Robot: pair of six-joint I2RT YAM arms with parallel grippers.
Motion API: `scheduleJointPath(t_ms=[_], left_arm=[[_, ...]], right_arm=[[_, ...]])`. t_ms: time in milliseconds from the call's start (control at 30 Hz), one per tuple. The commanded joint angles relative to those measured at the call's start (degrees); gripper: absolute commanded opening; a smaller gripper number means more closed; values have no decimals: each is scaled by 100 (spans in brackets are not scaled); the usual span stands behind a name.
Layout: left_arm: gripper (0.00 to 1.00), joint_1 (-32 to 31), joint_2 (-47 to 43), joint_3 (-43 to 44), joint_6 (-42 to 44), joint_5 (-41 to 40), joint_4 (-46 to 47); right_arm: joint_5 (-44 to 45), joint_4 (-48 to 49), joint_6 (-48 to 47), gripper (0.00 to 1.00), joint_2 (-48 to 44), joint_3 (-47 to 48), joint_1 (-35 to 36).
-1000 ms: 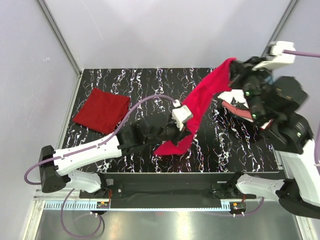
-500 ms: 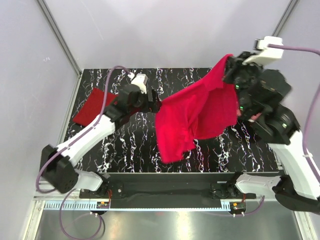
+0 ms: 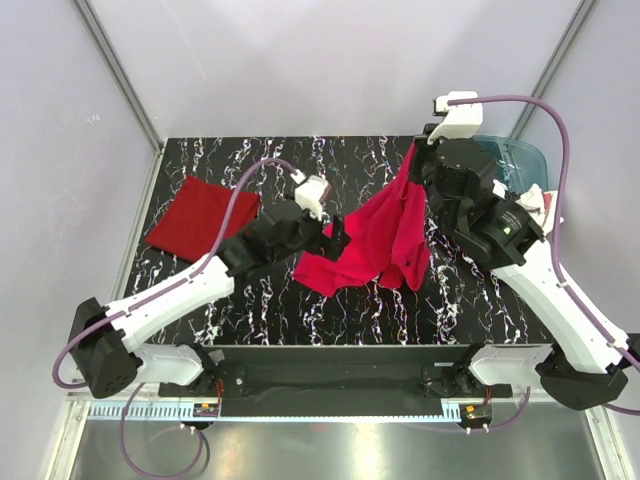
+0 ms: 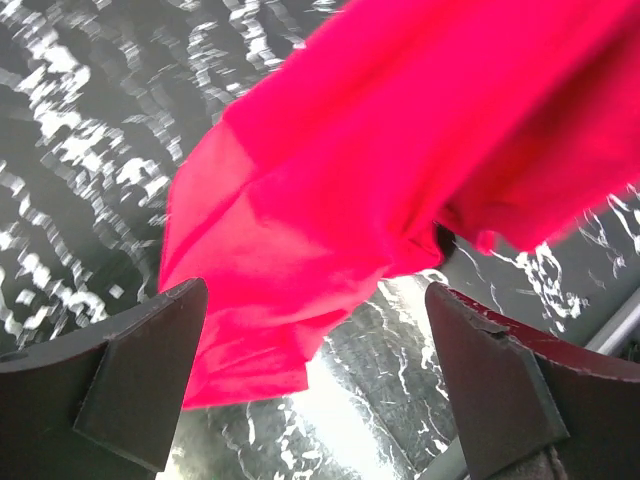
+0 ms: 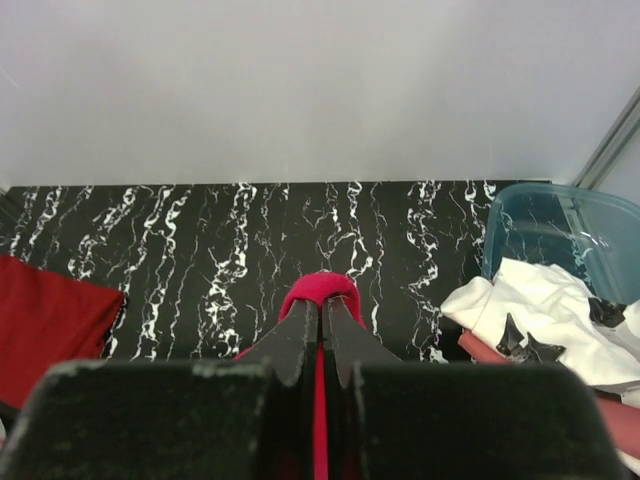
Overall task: Fold and stack the t-shirts
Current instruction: Flatten the tshirt out
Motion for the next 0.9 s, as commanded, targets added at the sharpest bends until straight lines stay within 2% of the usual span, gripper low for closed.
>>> scheduleJointPath(t_ms=[0, 100, 133, 233, 367, 500, 733, 867], left_arm=[[96, -431, 370, 183, 558, -93, 403], [96, -801, 887, 412, 822, -347, 394], [96, -828, 1038, 473, 831, -436, 385], [96, -846, 1749, 895, 735, -708, 87], [96, -846, 2540, 1431, 665, -736, -361], [96, -829, 3305, 2064, 506, -946, -1205], [95, -829, 4404, 3144, 639, -23, -2408], [93, -829, 4291, 2901, 629, 196, -2358]], right_arm=[[144, 111, 188, 0, 23, -24, -206], [-373, -179, 477, 0, 84, 37, -713], [-836, -301, 661, 0, 93, 46, -916], [-1497, -338, 909, 0, 49, -24, -1471], [-1579, -285, 988, 0, -21, -85, -1551], [-1535, -294, 997, 0, -4, -24, -1727], [-1816, 137, 1278, 0, -188, -551, -2166], [-1965, 268, 1374, 0, -249, -849, -2289]])
